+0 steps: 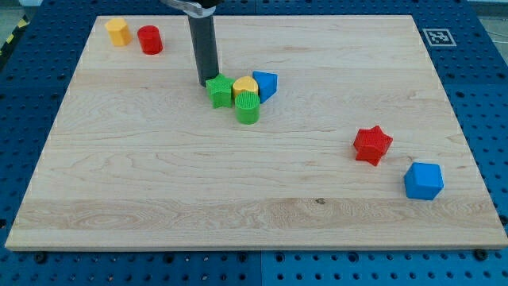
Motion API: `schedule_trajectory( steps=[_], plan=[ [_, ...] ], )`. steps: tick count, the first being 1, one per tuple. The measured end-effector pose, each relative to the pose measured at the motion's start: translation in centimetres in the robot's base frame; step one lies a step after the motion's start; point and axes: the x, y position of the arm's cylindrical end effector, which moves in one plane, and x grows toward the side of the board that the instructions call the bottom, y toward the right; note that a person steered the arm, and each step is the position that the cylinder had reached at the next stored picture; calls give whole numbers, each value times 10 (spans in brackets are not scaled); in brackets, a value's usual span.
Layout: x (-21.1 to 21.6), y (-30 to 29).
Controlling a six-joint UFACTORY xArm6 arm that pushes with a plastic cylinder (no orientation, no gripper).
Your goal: Move your arm towards the red star
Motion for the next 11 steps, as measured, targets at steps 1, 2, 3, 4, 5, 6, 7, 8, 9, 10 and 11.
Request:
schedule_trajectory(
  steps=[1,2,3,4,5,6,7,8,9,10,11],
  plan=[
    [-15,0],
    [-48,22],
    [-53,42],
    [-53,56],
    [-53,100],
    [-50,135],
    [-21,181],
    [22,193],
    [58,193],
    [79,183],
    [96,161]
  ],
)
